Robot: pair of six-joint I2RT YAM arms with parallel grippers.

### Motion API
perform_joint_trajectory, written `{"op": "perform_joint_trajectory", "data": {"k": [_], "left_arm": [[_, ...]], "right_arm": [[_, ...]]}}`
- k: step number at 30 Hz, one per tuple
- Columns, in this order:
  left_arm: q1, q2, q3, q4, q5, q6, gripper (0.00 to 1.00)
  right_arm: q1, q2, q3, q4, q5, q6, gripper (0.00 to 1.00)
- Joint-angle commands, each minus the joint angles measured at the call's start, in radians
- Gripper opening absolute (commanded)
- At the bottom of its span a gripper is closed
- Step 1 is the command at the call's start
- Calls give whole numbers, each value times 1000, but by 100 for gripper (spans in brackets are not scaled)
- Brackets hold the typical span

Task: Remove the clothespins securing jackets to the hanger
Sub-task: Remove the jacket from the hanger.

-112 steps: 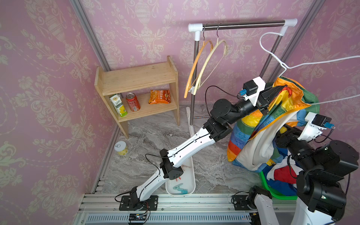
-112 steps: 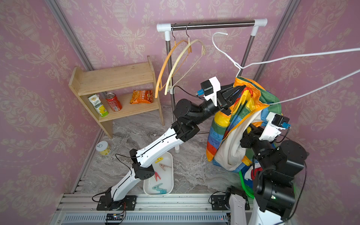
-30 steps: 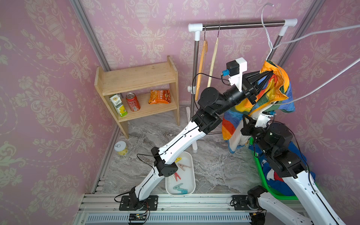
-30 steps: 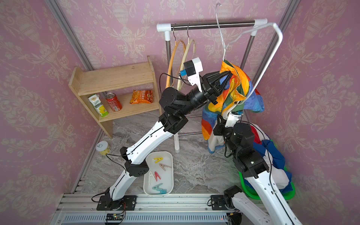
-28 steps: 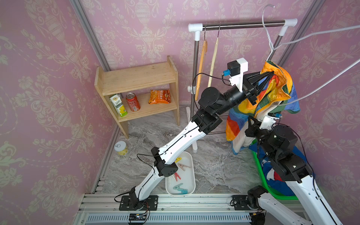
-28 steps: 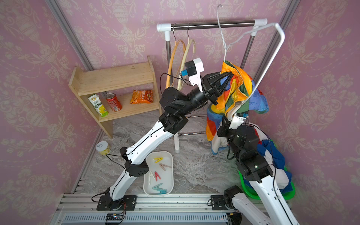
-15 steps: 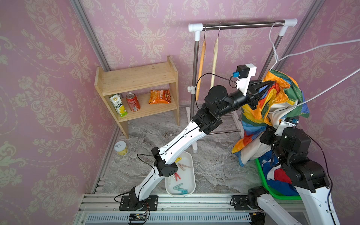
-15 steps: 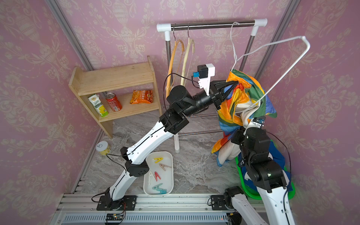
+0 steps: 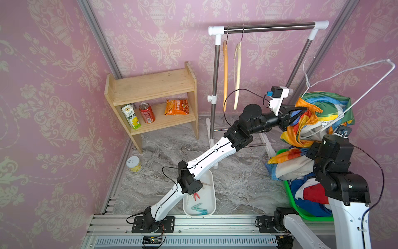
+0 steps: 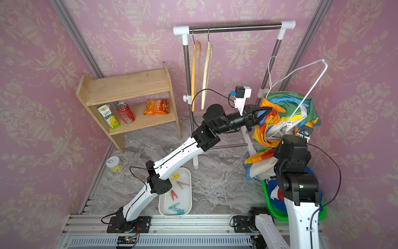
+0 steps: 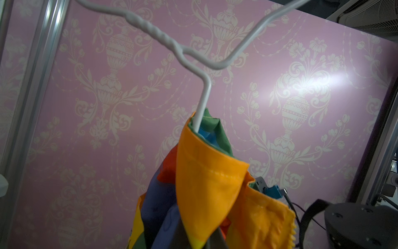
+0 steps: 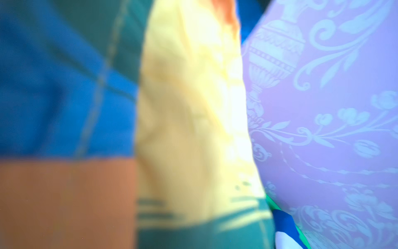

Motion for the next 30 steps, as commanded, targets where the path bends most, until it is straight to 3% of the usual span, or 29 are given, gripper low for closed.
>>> {"op": "perform_joint_trajectory", "data": {"k": [1, 5, 10, 14, 20, 25, 30], "left_arm": [[-3, -9, 30, 70, 59, -46, 0], [3, -14, 24, 74, 69, -41, 0], [10, -9, 26, 93, 72, -59, 0], [13, -2, 14, 91, 85, -69, 0], [10, -13, -165, 179, 93, -154, 0], [9, -14, -186, 149, 91, -127, 0], [9, -22, -212, 121, 88, -91, 0]], "right_arm": [[-115, 53, 96, 54, -34, -91, 0], [-214, 95, 206, 49, -47, -203, 1], [-266, 146, 309, -16, -99, -278, 2], [-275, 90, 71, 1, -142, -231, 1], [-314, 14, -300, 37, -202, -128, 1], [-338, 42, -456, 69, -281, -8, 0], [-347, 126, -428, 61, -357, 8, 1]]}}
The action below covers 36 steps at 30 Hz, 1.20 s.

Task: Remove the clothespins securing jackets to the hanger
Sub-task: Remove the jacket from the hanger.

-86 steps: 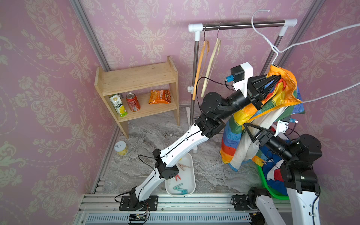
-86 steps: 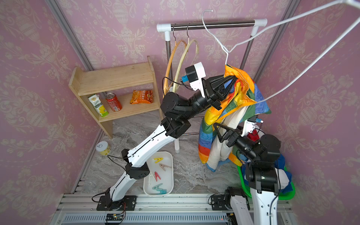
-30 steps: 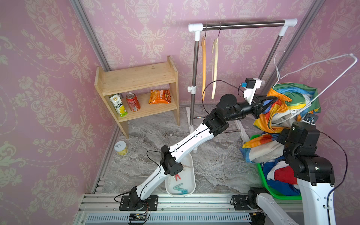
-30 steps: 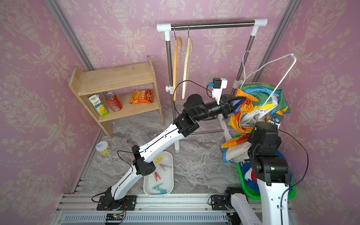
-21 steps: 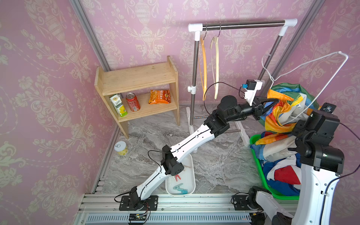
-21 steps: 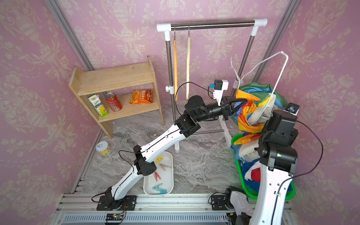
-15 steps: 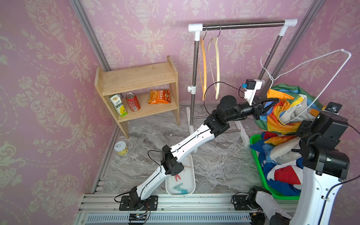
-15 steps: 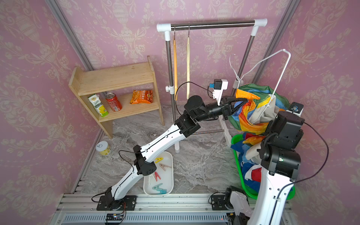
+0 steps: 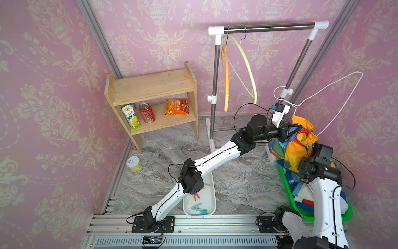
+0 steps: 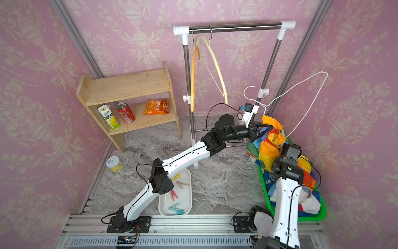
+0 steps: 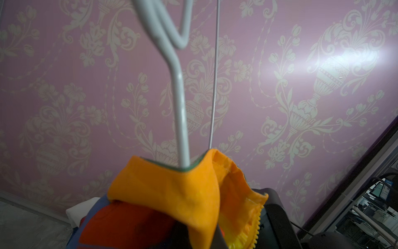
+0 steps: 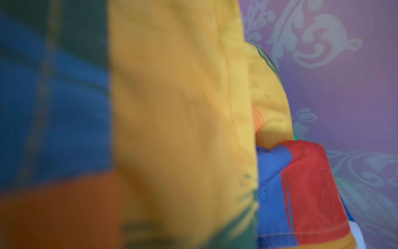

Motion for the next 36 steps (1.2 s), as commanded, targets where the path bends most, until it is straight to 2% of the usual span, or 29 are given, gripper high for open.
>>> {"op": "perform_joint_trajectory", "data": {"k": [1, 8, 10, 13, 15, 20, 21, 24, 27, 32, 36], "left_arm": [[9, -42, 10, 57, 9, 25, 0], [18, -33, -2, 51, -4, 44, 0], [20, -34, -4, 46, -5, 51, 0], [29, -28, -5, 49, -3, 46, 0], [33, -22, -4, 57, -5, 38, 0], [41, -4, 11, 76, -2, 15, 0], [41, -3, 12, 76, -1, 14, 0], [42, 2, 16, 80, -3, 11, 0], [42, 7, 18, 78, -3, 14, 0], [39, 0, 8, 81, 13, 16, 0], [36, -18, -21, 64, 46, 52, 0]], "right_arm": [[-14, 62, 6, -15, -58, 55, 2], [-54, 276, 61, -108, -99, 132, 3], [-57, 314, 84, -139, -67, 170, 7], [-65, 318, 116, -187, -36, 211, 33], [-67, 305, 145, -226, -26, 227, 42], [-67, 213, 217, -302, -10, 241, 94], [-67, 192, 234, -311, -23, 242, 100], [-67, 105, 310, -324, -95, 251, 100], [-66, 8, 374, -289, -230, 234, 100], [-66, -78, 493, -120, -492, 255, 100], [-66, -116, 510, 70, -588, 308, 100]]}}
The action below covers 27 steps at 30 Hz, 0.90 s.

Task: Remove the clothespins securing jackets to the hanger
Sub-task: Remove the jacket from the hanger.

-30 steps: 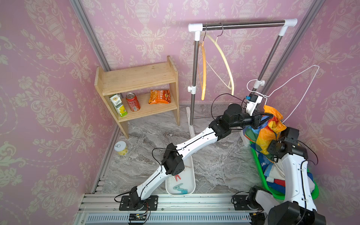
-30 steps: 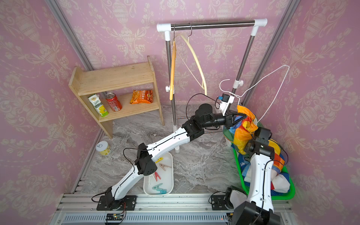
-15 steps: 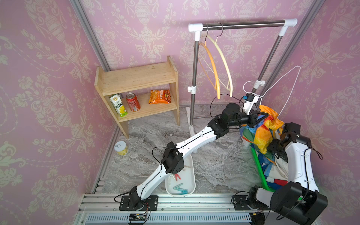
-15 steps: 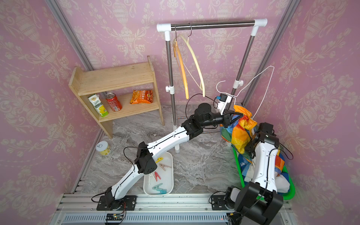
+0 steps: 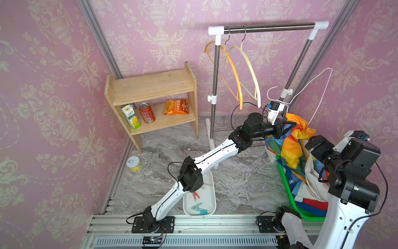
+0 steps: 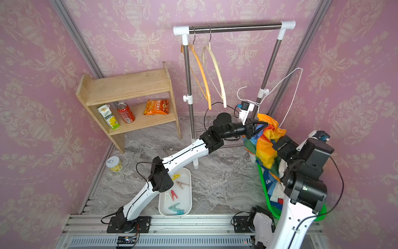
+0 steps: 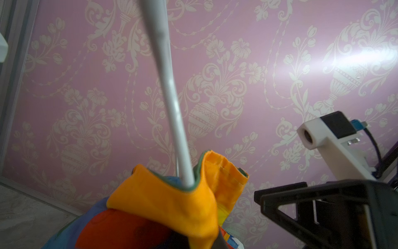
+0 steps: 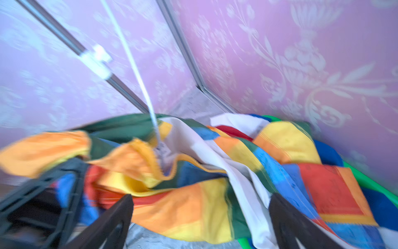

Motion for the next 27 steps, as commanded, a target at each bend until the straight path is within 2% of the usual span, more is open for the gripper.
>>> {"op": "perform_joint_trajectory", "data": {"k": [1, 6, 8, 12, 18, 20, 23, 27], "left_arm": [[-3, -35, -10, 39, 49, 34, 0], [-9, -51, -51, 32, 69, 62, 0], [-12, -54, -58, 32, 74, 74, 0], [-18, -57, -60, 26, 86, 94, 0], [-33, -70, -50, -10, 98, 150, 0], [-41, -78, -50, -41, 100, 183, 0], [-50, -87, -58, -53, 104, 197, 0], [-64, -94, -49, -82, 104, 230, 0]], "right_arm": [[-2, 2, 26, 191, -158, 56, 100], [-3, 102, 154, 281, -215, 105, 98], [-2, 153, 193, 315, -237, 170, 95], [-3, 217, 199, 454, -304, 304, 92], [9, 254, 157, 506, -345, 388, 88], [25, 256, 131, 560, -362, 421, 84], [75, 282, 143, 539, -358, 413, 77], [148, 284, 120, 519, -298, 394, 60]]}}
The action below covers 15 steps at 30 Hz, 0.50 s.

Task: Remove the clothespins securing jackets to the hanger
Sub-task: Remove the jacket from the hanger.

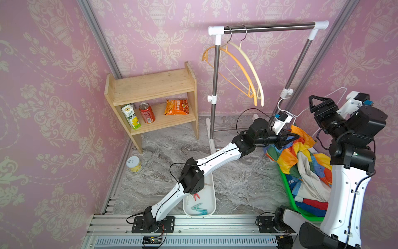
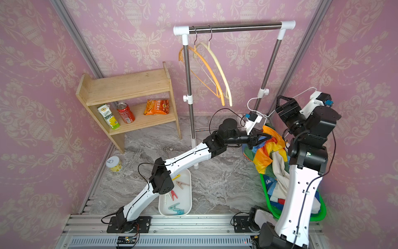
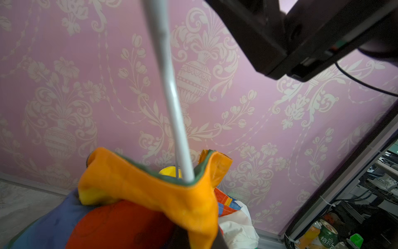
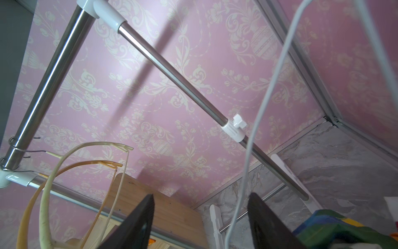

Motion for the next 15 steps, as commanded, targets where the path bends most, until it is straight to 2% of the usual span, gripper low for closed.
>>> {"op": "perform_joint_trajectory", "data": {"k": [1, 4, 8, 15], "left_arm": [[-17, -91, 12, -9, 29, 61, 0], [-25, -109, -7, -11, 26, 75, 0], [-27, -133, -42, -13, 9, 99, 0], [-27, -152, -66, 21, 10, 85, 0]], "right_arm": [[35, -1, -19, 6, 43, 0, 56], [39, 0, -8, -82, 138, -29, 53], [38, -34, 3, -152, 232, -72, 61], [32, -34, 7, -187, 202, -53, 62]]}}
